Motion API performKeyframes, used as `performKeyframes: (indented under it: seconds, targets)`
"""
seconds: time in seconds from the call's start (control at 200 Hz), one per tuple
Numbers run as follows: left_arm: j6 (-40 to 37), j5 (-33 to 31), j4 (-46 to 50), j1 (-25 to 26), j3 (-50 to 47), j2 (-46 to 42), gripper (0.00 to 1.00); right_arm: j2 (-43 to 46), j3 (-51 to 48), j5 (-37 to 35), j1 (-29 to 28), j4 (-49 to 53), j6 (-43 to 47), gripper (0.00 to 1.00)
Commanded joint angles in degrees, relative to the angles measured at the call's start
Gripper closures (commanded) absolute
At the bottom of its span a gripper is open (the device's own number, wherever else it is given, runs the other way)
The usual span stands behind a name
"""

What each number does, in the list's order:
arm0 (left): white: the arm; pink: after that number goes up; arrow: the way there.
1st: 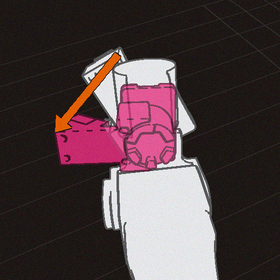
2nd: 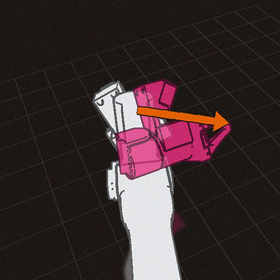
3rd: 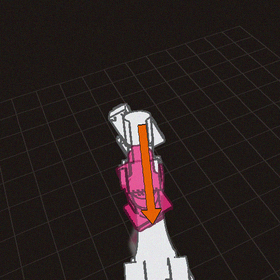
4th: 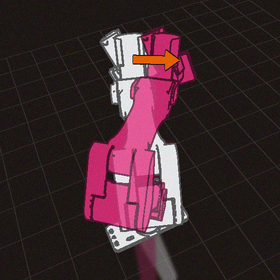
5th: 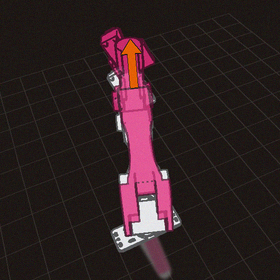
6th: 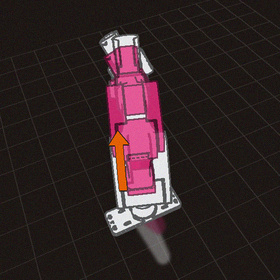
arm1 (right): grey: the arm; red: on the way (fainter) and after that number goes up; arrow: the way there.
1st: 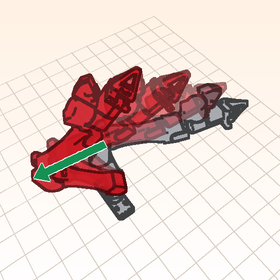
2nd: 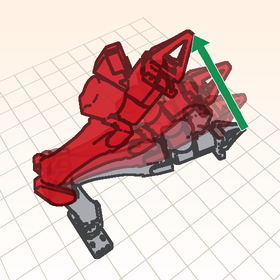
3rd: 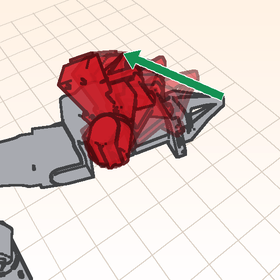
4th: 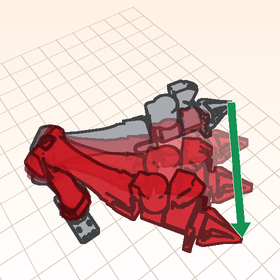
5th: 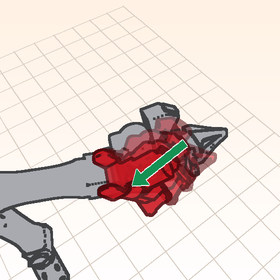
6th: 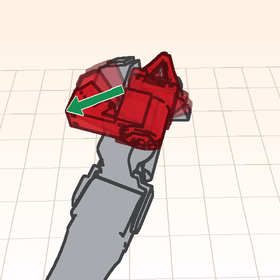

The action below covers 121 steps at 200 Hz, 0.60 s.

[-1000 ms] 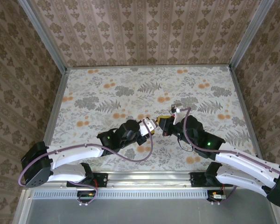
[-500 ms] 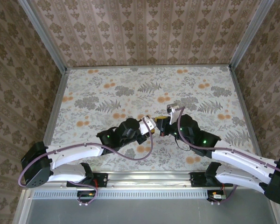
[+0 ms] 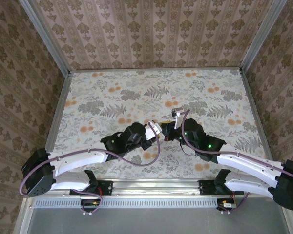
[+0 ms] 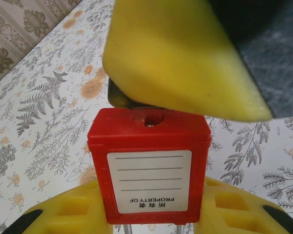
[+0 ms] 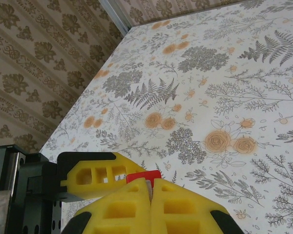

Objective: Unlock with the key

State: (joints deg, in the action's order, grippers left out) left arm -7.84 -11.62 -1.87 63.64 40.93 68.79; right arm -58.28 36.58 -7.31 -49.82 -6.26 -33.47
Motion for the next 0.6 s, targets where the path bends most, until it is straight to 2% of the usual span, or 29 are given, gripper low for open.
performKeyframes:
  seconds: [0.0, 0.6]
  targets:
    - [-1.44, 0.92, -10.49, -0.16, 4.54, -2.61, 0.7, -1.75, -0.74, 5.38, -1.4, 4.04, -1.24, 0.96]
    - [0.47, 1.51, -9.93, -0.16, 2.06, -2.87, 0.7, -0.89, 1.83, 4.5, -1.18, 6.15, 0.69, 0.91]
